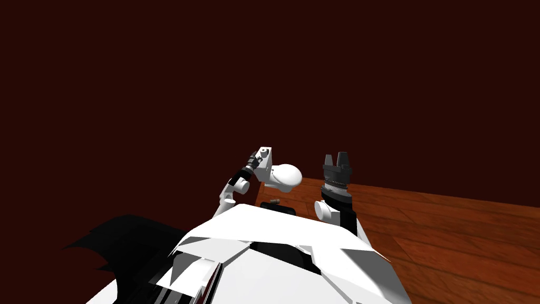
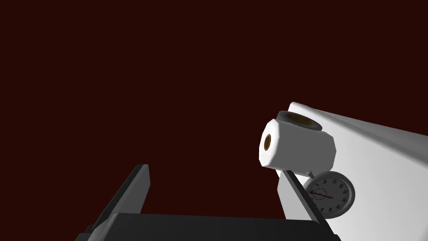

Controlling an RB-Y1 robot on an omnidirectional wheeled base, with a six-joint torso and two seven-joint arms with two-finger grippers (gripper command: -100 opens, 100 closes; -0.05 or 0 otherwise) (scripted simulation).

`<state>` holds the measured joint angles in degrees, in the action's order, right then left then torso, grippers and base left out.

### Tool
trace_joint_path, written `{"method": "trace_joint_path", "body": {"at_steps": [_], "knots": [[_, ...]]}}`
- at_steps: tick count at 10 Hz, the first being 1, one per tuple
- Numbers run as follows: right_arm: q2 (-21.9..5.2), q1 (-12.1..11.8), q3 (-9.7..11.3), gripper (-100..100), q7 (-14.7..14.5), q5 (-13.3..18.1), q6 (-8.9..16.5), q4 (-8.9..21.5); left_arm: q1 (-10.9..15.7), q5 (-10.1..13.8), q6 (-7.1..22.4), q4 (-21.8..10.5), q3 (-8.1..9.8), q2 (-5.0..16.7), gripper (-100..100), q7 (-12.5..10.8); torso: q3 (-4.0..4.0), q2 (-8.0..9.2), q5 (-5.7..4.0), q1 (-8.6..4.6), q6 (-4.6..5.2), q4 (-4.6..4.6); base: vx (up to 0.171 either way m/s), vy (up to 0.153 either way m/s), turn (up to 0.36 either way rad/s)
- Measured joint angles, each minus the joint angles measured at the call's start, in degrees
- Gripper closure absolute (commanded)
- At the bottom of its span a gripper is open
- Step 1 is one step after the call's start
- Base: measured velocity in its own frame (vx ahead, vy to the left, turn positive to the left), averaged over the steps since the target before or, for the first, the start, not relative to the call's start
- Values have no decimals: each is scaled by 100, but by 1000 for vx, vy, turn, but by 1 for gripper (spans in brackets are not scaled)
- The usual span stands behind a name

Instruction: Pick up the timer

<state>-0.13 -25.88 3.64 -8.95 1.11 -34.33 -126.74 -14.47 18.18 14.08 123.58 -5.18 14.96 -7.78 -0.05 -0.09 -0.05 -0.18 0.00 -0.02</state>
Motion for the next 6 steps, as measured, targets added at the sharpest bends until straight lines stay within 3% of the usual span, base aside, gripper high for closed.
{"method": "trace_joint_path", "body": {"at_steps": [6], "knots": [[0,0,0,0,0,0,0,0,421,272,1017,-295,-105,226,-100,-66,1,2,2,8,-3,0,22,-32,-55]]}}
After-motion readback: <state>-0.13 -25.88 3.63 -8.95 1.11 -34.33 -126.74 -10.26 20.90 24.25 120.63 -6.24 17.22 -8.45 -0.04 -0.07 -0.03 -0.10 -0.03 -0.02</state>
